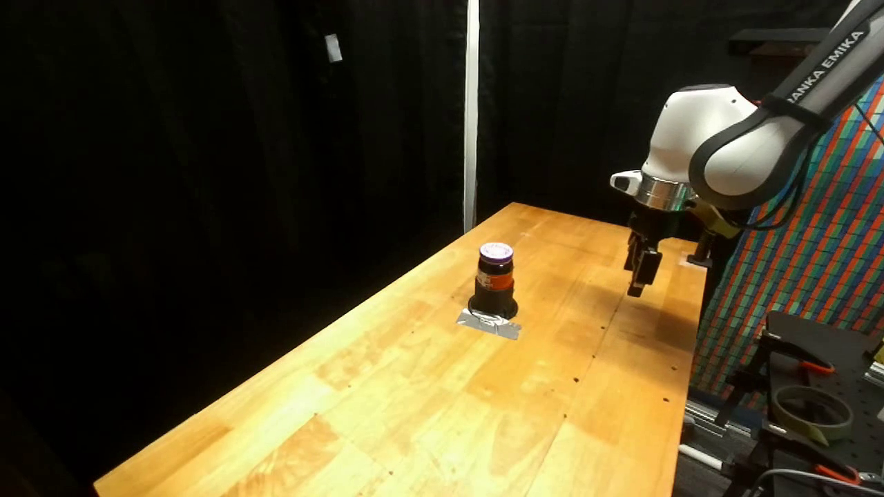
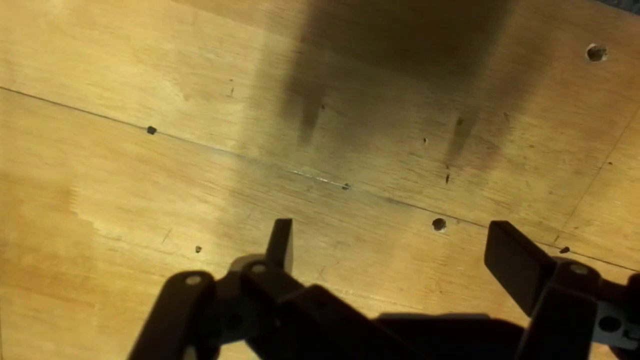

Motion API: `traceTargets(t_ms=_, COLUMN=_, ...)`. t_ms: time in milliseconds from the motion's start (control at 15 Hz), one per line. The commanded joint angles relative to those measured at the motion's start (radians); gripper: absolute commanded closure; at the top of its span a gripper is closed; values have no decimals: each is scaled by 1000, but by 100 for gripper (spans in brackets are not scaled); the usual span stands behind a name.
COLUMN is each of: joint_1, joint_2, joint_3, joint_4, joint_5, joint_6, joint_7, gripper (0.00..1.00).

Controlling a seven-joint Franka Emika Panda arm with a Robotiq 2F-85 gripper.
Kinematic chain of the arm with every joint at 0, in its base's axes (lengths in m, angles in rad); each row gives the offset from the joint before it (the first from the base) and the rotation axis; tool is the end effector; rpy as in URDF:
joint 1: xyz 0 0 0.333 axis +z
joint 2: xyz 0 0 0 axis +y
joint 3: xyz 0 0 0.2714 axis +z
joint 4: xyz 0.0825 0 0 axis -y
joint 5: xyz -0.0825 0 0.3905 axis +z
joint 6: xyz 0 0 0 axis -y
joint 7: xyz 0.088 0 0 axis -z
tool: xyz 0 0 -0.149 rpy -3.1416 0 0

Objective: Put the rubber band around the brown cup

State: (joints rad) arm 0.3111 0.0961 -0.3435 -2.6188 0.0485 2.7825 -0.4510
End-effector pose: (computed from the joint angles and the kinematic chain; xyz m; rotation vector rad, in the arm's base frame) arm 0.4434 -0.0216 0.1338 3.0540 0.5818 0.1065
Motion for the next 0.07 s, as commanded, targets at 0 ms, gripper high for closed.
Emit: traceTargets(t_ms=0, joint_1=-139, joint_2=-8, joint_3=135, joint_4=-2, joint_5=-42, joint_6=-3, joint_7=33, gripper=0)
